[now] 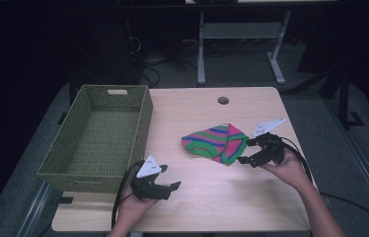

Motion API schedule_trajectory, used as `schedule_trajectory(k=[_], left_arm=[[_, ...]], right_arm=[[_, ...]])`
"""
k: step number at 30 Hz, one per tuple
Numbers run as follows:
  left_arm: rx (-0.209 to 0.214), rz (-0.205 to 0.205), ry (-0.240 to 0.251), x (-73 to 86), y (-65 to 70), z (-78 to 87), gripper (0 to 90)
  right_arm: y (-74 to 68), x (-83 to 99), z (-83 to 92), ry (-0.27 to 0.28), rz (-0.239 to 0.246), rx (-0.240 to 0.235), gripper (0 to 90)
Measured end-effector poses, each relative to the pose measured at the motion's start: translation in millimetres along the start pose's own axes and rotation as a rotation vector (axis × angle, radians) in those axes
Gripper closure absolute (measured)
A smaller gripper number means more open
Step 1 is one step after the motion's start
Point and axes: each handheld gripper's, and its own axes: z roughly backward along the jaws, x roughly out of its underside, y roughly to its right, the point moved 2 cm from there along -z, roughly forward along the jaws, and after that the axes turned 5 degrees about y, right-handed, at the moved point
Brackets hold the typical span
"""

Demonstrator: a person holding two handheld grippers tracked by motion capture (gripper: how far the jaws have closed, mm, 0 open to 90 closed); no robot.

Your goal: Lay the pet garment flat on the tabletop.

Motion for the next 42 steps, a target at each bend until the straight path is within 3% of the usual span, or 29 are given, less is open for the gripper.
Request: schedule_trajectory(k=[8, 18, 36, 42], left_arm=[[0.003, -0.003, 0.001, -0.8, -0.5, 0.0, 24.6], [0.002, -0.002, 0.006, -1.3, -0.6, 0.3, 24.6], [0.005, -0.002, 0.006, -1.4, -0.2, 0.6, 24.6], [0.008, 0.001, 0.006, -1.2, -0.2, 0.2, 24.6]], right_arm=[[5.4, -23.4, -17.5, -0.028, 0.015, -0.014, 20.7], [12.7, -37.6, -37.0, -0.04, 0.007, -0.03, 20.9], [28.3, -45.6, -69.1, -0.103, 0.022, -0.012, 23.0], [27.5, -46.4, -80.8, -0.105, 0.021, 0.003, 23.0]])
